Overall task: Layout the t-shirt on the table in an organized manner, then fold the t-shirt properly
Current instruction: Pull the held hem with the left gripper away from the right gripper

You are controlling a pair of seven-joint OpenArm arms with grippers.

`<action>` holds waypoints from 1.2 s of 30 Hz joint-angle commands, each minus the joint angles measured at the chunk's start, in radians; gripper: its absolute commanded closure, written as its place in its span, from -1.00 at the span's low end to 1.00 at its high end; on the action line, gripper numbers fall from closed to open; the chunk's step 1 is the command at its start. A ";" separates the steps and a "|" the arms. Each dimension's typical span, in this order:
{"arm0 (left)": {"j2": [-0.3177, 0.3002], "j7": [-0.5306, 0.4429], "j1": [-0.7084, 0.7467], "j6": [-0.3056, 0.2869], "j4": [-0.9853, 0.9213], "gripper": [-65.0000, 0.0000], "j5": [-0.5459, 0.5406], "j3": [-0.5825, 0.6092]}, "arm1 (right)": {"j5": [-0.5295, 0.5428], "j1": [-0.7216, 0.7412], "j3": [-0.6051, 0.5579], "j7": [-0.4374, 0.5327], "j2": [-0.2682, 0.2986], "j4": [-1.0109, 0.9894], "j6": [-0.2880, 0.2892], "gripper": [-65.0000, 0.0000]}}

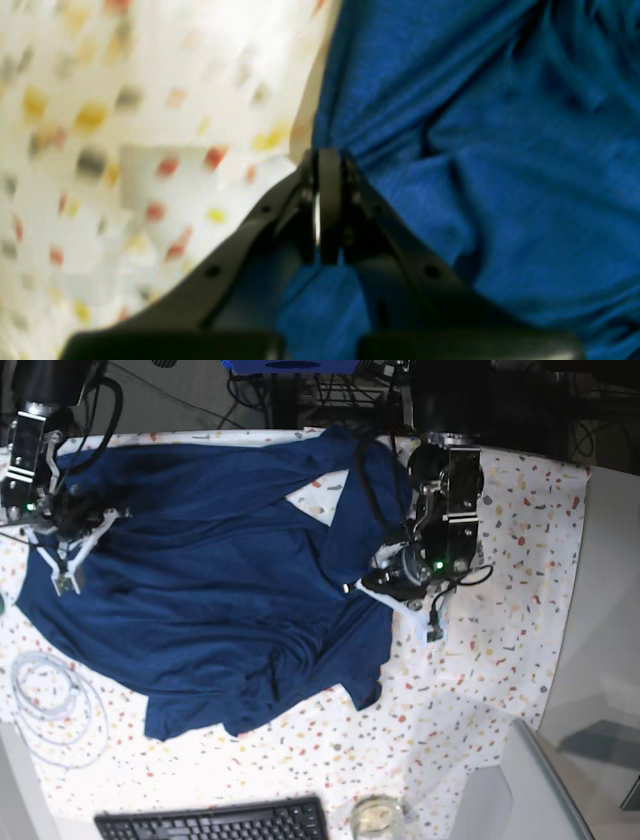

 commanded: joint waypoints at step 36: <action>-0.007 -0.007 0.132 -0.003 0.329 0.75 -0.003 -0.179 | 0.002 0.075 0.005 0.053 0.021 -0.127 0.065 1.00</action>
